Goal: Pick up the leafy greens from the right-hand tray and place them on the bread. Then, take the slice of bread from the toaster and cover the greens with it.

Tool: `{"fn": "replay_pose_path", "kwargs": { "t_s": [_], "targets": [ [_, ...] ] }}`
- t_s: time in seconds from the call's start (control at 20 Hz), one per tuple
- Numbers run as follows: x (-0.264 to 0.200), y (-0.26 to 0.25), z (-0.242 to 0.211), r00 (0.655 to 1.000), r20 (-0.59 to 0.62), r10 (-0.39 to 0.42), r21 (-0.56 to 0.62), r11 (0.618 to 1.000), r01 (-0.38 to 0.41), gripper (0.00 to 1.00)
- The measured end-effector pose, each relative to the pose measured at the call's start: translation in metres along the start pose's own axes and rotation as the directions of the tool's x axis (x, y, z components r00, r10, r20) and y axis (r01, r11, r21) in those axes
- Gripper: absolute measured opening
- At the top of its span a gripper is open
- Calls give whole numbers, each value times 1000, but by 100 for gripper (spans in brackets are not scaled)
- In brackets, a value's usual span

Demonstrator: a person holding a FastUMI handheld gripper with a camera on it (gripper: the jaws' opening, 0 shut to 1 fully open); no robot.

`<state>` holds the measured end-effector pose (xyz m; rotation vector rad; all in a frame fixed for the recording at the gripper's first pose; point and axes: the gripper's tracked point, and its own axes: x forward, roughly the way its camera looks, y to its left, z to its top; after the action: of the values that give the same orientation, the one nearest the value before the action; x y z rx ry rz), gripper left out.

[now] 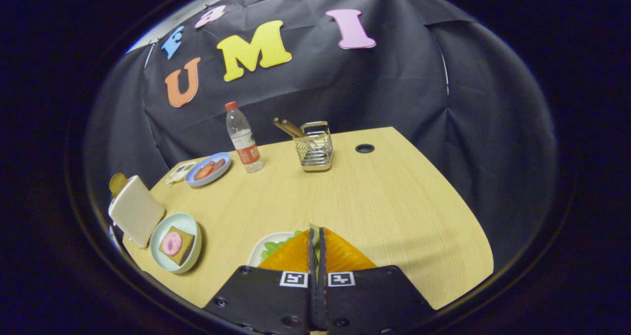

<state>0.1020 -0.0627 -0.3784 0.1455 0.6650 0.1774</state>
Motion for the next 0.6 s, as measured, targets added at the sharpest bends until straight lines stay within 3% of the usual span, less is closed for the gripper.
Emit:
{"fn": "replay_pose_path", "kwargs": {
  "t_s": [0.6],
  "targets": [
    [-67, 96, 71, 996, 88, -7, -120, 993, 17, 0]
  ]
}}
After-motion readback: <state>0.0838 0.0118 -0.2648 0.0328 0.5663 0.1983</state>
